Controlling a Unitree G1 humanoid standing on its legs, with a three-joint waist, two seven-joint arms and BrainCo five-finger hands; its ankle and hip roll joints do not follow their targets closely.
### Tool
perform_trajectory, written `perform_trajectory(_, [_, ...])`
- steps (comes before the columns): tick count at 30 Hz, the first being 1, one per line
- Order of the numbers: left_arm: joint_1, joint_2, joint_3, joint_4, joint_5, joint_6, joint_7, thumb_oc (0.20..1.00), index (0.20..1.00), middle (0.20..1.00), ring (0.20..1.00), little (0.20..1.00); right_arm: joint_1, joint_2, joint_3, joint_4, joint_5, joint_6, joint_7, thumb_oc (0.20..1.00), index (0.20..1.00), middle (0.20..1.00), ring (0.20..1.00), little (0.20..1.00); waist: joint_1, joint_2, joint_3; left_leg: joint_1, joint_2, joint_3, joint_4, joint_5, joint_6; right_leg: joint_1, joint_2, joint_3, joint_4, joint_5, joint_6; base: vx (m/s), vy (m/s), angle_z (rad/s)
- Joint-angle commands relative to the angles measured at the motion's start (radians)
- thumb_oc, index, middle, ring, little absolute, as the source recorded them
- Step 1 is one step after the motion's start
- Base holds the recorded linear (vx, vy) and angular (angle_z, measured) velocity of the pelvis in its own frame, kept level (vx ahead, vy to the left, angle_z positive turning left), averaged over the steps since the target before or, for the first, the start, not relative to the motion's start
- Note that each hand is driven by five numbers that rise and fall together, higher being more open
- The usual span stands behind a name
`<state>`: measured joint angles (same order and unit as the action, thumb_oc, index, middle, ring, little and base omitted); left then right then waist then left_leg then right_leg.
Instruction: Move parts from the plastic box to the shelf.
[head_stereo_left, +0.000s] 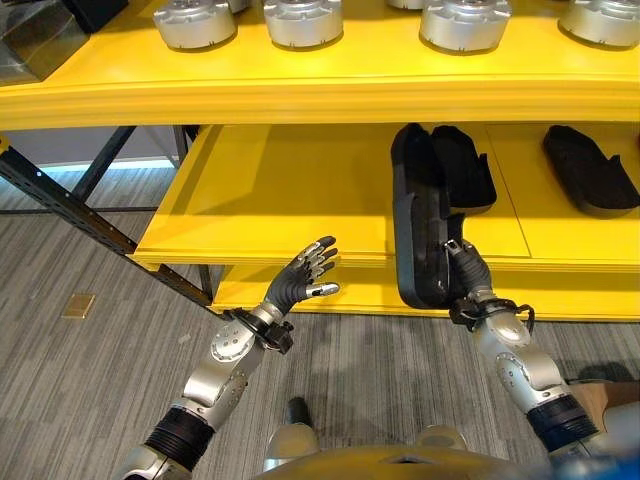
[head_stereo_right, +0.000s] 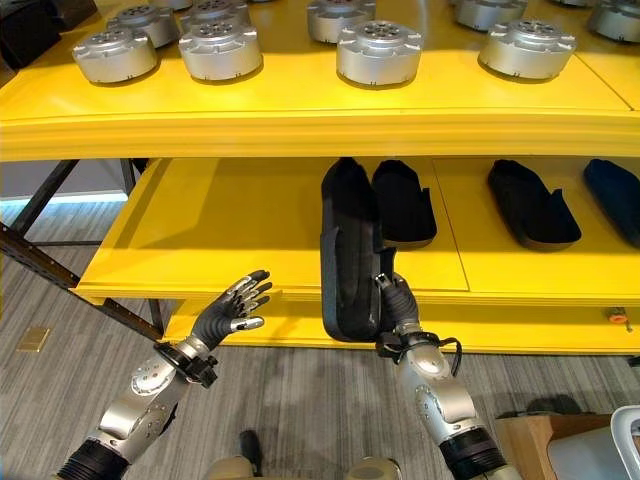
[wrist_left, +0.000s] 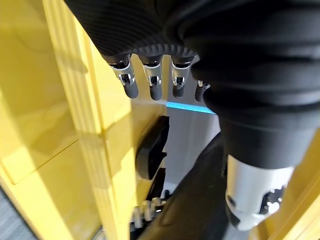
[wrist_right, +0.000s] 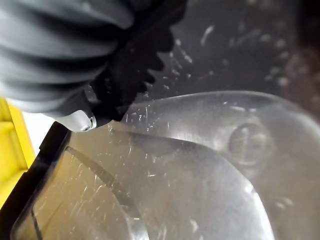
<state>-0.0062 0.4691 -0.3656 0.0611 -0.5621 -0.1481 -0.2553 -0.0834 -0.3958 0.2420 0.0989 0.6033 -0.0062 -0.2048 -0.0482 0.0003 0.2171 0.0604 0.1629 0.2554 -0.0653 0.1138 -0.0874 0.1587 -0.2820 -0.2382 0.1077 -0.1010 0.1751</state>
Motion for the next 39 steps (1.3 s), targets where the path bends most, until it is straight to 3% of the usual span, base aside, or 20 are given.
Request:
perform_trajectory(1, [0.014,-0.011,0.028,-0.065,0.041,-0.009,-0.043,1.000,1.000,1.000,1.000,1.000,-0.047,-0.018,-0.038,-0.095,-0.005,-0.052,0.002,0.200,0.200,0.200,0.200,0.200,-0.002,0.032,-0.048,0.025,0.041,0.018,-0.016,-0.064,0.021,-0.082,0.132,-0.041,0.124,-0.073,-0.094,0.06,0.144,-0.03])
perform_trajectory(7, [0.024,0.007,0.035,-0.079,0.096,-0.025,-0.053,1.000,1.000,1.000,1.000,1.000,-0.045,-0.012,-0.037,-0.118,-0.015,-0.041,0.008,0.200,0.200,0.200,0.200,0.200,0.014,0.016,-0.044,0.036,0.016,0.029,-0.018,-0.089,0.044,-0.085,0.088,-0.046,0.096,-0.033,-0.051,0.04,0.103,-0.08])
perform_trajectory(8, [0.025,0.020,0.032,-0.092,0.108,-0.012,-0.056,1.000,1.000,1.000,1.000,1.000,-0.057,-0.012,-0.037,-0.116,-0.017,-0.040,0.019,0.200,0.200,0.200,0.200,0.200,0.024,0.004,-0.036,0.041,0.004,0.045,-0.012,-0.102,0.053,-0.077,0.055,-0.050,0.076,-0.003,-0.029,0.04,0.159,-0.15])
perform_trajectory(10, [0.023,0.025,0.027,-0.091,0.119,-0.005,-0.060,1.000,1.000,1.000,1.000,1.000,-0.066,-0.013,-0.037,-0.115,-0.025,-0.040,0.023,0.200,0.200,0.200,0.200,0.200,0.030,-0.003,-0.034,0.040,-0.002,0.055,-0.006,-0.110,0.061,-0.077,0.038,-0.054,0.072,0.015,-0.020,0.03,0.126,-0.19])
perform_trajectory(17, [0.014,0.032,-0.008,-0.073,0.132,0.005,-0.078,1.000,1.000,1.000,1.000,1.000,-0.110,-0.018,-0.038,-0.096,-0.036,-0.038,0.020,0.200,0.200,0.200,0.200,0.200,0.048,-0.024,-0.026,0.031,-0.039,0.077,0.009,-0.146,0.107,-0.085,0.042,-0.057,0.100,0.047,-0.013,0.03,0.130,-0.18])
perform_trajectory(20, [0.026,0.026,-0.007,-0.072,0.141,0.006,-0.073,1.000,1.000,1.000,1.000,1.000,-0.123,-0.014,-0.032,-0.089,-0.048,-0.035,0.029,0.200,0.200,0.200,0.200,0.200,0.060,-0.026,-0.021,0.054,-0.059,0.087,-0.015,-0.163,0.112,-0.095,0.032,-0.090,0.124,0.066,0.001,0.04,0.169,-0.11])
perform_trajectory(22, [0.036,0.021,-0.005,-0.066,0.146,-0.009,-0.056,1.000,1.000,1.000,1.000,1.000,-0.137,-0.003,-0.018,-0.072,-0.046,-0.043,0.040,0.200,0.200,0.200,0.200,0.200,0.076,-0.025,-0.017,0.061,-0.063,0.115,-0.022,-0.171,0.114,-0.117,0.010,-0.147,0.142,0.120,0.013,-0.03,0.147,-0.35])
perform_trajectory(24, [0.044,0.015,-0.003,-0.064,0.147,-0.017,-0.033,1.000,1.000,1.000,1.000,1.000,-0.158,0.006,-0.011,-0.058,-0.040,-0.045,0.064,0.200,0.200,0.200,0.200,0.200,0.082,-0.021,-0.009,0.069,-0.055,0.144,-0.022,-0.176,0.112,-0.141,0.008,-0.203,0.171,0.129,0.011,-0.03,0.093,-0.73])
perform_trajectory(26, [0.035,0.010,-0.023,-0.049,0.152,-0.024,-0.016,1.000,1.000,1.000,1.000,1.000,-0.171,0.000,-0.012,-0.052,-0.019,-0.038,0.072,0.200,0.200,0.200,0.200,0.200,0.062,-0.025,-0.008,0.066,-0.060,0.132,-0.022,-0.179,0.114,-0.171,0.091,-0.167,0.157,0.085,-0.002,0.03,0.028,-1.16])
perform_trajectory(28, [0.020,-0.015,-0.056,-0.028,0.146,-0.028,0.001,1.000,1.000,1.000,1.000,1.000,-0.151,-0.017,-0.015,-0.070,-0.018,-0.027,0.080,0.200,0.200,0.200,0.200,0.200,0.028,-0.035,-0.017,0.062,-0.090,0.092,-0.022,-0.176,0.106,-0.150,0.224,-0.080,0.044,0.033,-0.050,0.10,-0.001,-0.06])
perform_trajectory(29, [0.018,-0.027,-0.066,-0.020,0.144,-0.034,0.002,1.000,1.000,1.000,1.000,1.000,-0.140,-0.024,-0.015,-0.081,-0.018,-0.021,0.083,0.200,0.200,0.200,0.200,0.200,0.019,-0.039,-0.020,0.050,-0.100,0.091,-0.022,-0.155,0.105,-0.147,0.257,-0.060,-0.004,0.050,-0.074,0.07,0.003,0.29])
perform_trajectory(33, [-0.012,-0.054,-0.088,0.025,0.147,-0.046,-0.019,1.000,1.000,1.000,1.000,1.000,-0.105,-0.032,-0.014,-0.087,-0.036,-0.037,0.077,0.200,0.200,0.200,0.200,0.200,-0.007,-0.040,-0.042,0.033,-0.138,0.019,-0.022,-0.159,0.114,-0.131,0.284,0.052,-0.060,0.061,-0.092,0.07,-0.052,0.64])
perform_trajectory(39, [0.018,-0.054,-0.072,0.027,0.161,-0.024,-0.018,1.000,1.000,1.000,1.000,1.000,-0.088,-0.005,0.015,-0.089,-0.072,-0.050,0.079,0.200,0.200,0.200,0.200,0.200,-0.005,-0.021,-0.056,0.061,-0.139,0.036,-0.022,-0.163,0.113,-0.106,0.271,0.033,-0.063,0.050,-0.093,0.12,-0.128,0.28])
